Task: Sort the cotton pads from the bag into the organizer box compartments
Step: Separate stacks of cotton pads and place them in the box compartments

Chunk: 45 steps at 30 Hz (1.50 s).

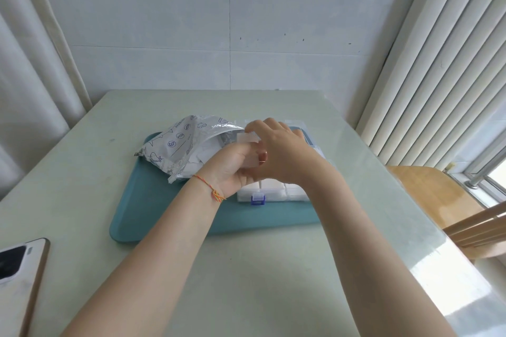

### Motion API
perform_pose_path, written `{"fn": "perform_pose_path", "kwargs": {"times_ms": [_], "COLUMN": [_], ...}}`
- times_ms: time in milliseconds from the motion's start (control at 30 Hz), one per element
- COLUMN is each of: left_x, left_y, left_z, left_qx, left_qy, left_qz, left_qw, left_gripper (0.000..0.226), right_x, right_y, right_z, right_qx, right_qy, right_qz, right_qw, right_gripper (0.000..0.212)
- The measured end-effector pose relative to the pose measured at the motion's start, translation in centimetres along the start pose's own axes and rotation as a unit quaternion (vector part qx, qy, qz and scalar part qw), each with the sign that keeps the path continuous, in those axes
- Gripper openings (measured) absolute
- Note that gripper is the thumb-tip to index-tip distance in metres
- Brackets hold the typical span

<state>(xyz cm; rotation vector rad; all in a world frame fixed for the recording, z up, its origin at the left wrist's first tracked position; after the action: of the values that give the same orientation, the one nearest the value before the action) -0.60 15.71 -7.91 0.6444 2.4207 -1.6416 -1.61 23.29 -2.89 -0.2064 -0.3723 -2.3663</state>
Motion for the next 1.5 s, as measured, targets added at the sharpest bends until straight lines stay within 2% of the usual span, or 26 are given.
{"fn": "perform_pose_path", "kwargs": {"times_ms": [67,167,233,300,367,467,500,567,667,733,800,867,933,1000,1067,1233,1367,1500], "left_x": [0.1,0.2,0.2,0.2,0.4,0.7,0.7,0.6,0.8,1.1,1.4,1.6,1.7,1.8,2.0,2.0,1.9,2.1], "left_y": [0.1,0.0,0.0,-0.2,-0.1,-0.3,-0.3,-0.5,-0.7,-0.7,-0.6,-0.6,-0.7,-0.9,-0.8,-0.2,0.1,0.7], "left_z": [0.2,0.2,0.3,0.4,0.7,1.2,1.0,0.1,-1.0,-1.2,-1.4,-1.6,-1.4,-1.1,-1.4,-2.9,-3.7,-4.3], "left_qx": [-0.005,-0.026,-0.001,0.029,0.028,0.065,0.090,0.146,0.214,0.235,0.252,0.286,0.324,0.382,0.457,0.566,0.610,0.664], "left_qy": [-0.002,0.002,-0.005,-0.015,-0.024,-0.023,-0.015,0.005,0.013,-0.002,-0.017,-0.044,-0.098,-0.158,-0.185,-0.202,-0.175,-0.139], "left_qz": [0.005,0.006,0.001,-0.014,-0.009,-0.029,-0.040,-0.066,-0.091,-0.081,-0.070,-0.062,-0.068,-0.092,-0.112,-0.117,-0.114,-0.094], "left_qw": [1.000,1.000,1.000,0.999,0.999,0.997,0.995,0.987,0.972,0.969,0.965,0.955,0.938,0.906,0.863,0.791,0.765,0.729], "left_gripper": [0.010,0.008,0.010,0.016,0.011,0.018,0.022,0.034,0.048,0.061,0.065,0.068,0.058,0.029,0.016,0.021,0.030,0.036], "right_x": [-0.2,0.0,0.0,-0.3,-0.8,-1.0,-1.0,-0.9,-1.4,-1.7,-2.3,-3.2,-4.5,-5.6,-6.3,-6.3,-5.8,-5.2], "right_y": [0.1,0.2,0.3,0.1,-0.7,-2.2,-2.7,-3.4,-4.3,-5.2,-6.2,-7.5,-9.0,-9.7,-10.1,-10.3,-9.8,-10.2], "right_z": [0.1,0.0,-0.2,-0.5,-0.2,1.5,1.8,1.5,0.1,0.0,0.8,1.8,2.1,1.2,0.1,-1.2,-1.5,-2.2], "right_qx": [0.003,-0.016,-0.012,0.041,0.154,0.301,0.315,0.285,0.344,0.371,0.382,0.416,0.413,0.351,0.298,0.210,0.147,0.094], "right_qy": [-0.004,-0.014,-0.003,0.037,0.063,-0.013,-0.039,-0.042,-0.019,-0.028,-0.074,-0.153,-0.172,-0.105,-0.043,0.038,0.093,0.081], "right_qz": [0.005,0.012,0.014,0.003,-0.019,-0.058,-0.079,-0.113,-0.143,-0.158,-0.170,-0.195,-0.234,-0.272,-0.296,-0.319,-0.309,-0.300], "right_qw": [1.000,1.000,1.000,0.998,0.986,0.952,0.945,0.951,0.928,0.915,0.905,0.875,0.863,0.890,0.907,0.923,0.935,0.946], "right_gripper": [0.077,0.073,0.077,0.083,0.082,0.045,0.032,0.016,0.005,0.006,0.005,0.005,0.006,0.007,0.012,0.017,0.027,0.012]}}
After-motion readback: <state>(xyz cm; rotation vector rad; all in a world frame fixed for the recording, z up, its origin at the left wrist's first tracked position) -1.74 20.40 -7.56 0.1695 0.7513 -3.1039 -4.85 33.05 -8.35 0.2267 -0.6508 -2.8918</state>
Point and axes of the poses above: each hand's wrist, its own x-axis towards the middle knuckle, its own z-axis out of the back of the hand, y = z × x, the point moved 7 cm from there along x, towards the middle knuckle, and after that the axes turned 10 degrees about z, right-handed, at the moved point
